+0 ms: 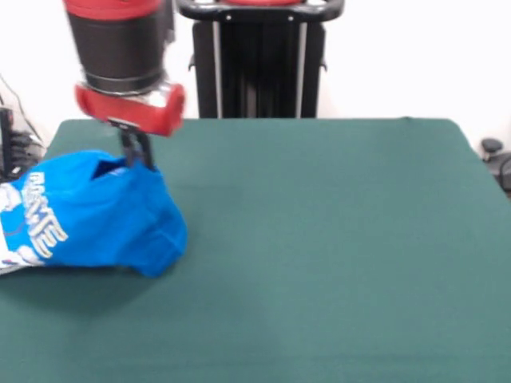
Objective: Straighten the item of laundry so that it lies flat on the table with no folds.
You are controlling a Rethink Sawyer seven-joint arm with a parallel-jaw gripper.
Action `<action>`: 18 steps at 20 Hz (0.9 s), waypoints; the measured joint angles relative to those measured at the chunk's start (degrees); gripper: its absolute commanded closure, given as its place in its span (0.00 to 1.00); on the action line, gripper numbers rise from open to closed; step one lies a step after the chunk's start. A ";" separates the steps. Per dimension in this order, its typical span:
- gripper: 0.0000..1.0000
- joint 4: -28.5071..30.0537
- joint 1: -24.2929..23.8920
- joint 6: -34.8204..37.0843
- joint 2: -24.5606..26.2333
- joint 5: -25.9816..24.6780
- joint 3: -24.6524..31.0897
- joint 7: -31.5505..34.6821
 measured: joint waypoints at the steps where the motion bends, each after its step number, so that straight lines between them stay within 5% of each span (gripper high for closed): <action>1: 1.00 0.27 0.77 -0.42 0.10 0.64 -0.33 0.62; 11: 1.00 1.44 7.65 -2.04 1.82 5.48 -4.09 7.68; 18: 1.00 2.93 14.67 -3.65 2.28 9.61 -11.65 16.92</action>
